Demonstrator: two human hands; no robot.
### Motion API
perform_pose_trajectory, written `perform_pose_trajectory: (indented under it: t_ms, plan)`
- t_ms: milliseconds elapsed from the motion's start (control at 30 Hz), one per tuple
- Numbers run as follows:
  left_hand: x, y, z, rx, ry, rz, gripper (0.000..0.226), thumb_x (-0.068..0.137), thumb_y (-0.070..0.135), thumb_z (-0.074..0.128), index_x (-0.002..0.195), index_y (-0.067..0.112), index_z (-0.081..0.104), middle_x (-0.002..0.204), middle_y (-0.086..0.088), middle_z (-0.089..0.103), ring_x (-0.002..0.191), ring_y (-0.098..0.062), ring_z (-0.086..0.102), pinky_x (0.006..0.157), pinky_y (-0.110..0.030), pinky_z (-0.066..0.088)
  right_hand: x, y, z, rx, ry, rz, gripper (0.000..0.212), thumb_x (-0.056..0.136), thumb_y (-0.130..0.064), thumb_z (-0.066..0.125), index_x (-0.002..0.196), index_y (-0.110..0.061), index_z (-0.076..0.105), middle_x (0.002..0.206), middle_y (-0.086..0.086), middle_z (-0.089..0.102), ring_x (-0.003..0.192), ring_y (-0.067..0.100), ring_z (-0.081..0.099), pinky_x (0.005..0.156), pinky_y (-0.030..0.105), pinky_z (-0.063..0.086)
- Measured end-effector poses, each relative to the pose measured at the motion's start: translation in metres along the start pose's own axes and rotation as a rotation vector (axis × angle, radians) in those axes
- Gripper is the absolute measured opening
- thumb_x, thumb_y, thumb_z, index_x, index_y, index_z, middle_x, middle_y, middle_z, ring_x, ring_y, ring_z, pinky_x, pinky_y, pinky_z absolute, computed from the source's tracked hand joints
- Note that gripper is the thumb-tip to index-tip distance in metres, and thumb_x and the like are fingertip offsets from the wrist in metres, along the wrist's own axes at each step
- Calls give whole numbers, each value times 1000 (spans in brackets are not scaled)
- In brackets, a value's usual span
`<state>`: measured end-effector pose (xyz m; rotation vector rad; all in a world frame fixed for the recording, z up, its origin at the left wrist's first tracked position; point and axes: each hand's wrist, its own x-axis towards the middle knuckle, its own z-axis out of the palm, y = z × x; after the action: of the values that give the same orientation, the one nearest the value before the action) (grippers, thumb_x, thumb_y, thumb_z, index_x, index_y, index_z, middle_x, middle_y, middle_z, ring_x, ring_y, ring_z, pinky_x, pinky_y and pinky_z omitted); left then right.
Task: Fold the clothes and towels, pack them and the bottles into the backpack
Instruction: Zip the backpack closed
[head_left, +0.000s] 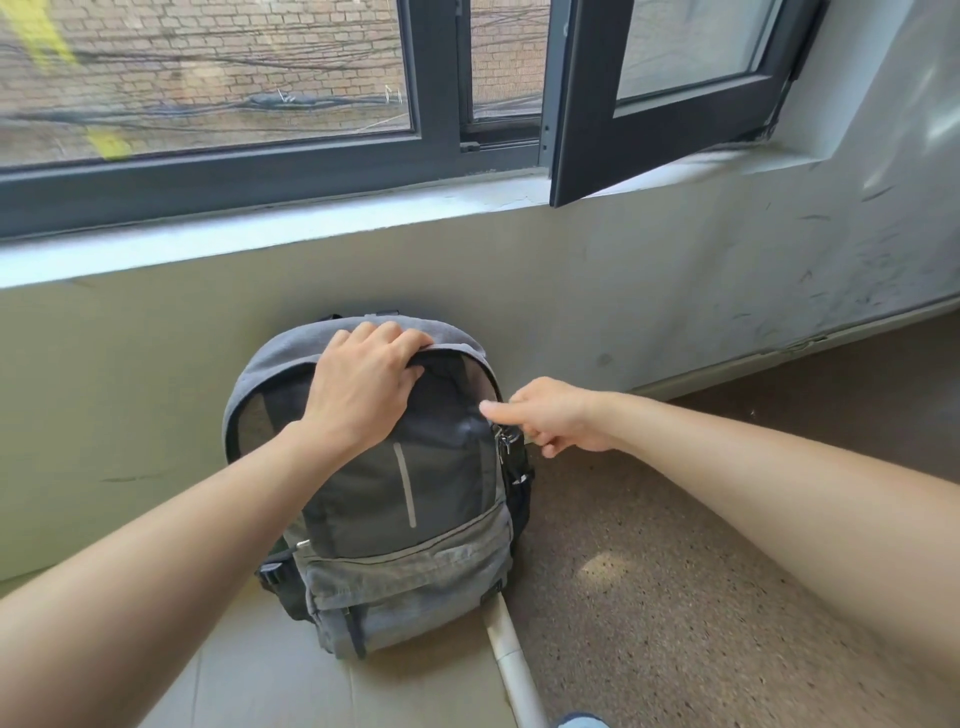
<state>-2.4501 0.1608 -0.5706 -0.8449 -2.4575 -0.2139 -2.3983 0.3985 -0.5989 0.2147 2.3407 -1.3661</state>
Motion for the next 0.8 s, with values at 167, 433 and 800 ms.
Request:
perform_pose_trajectory:
  t_ms: [167,433,800]
  plan:
    - [0,2,-2,15,16,-4,26,94,24,69,120,22,70,102,-5,71,96,-34,63,80,-46,48,-4,23,-2,-383,-15,-107,59,105,-51,41,62,-15,58,51,0,47,49,18,48,60,29,45]
    - [1,2,-2,-7,8,-8,25,95,25,69,120,22,70,102,-2,70,96,-32,63,80,-45,49,-1,29,-2,-21,-175,-36,31,108,-21,46,83,-14,62,55,-2,33,50,13,26,57,29,28]
    - [2,2,1,0,56,-22,26,96,22,67,122,19,68,105,-5,71,95,-34,64,78,-45,50,-1,-46,-20,501,-121,-136,37,112,-30,34,77,-19,42,54,-9,25,48,7,20,57,28,20]
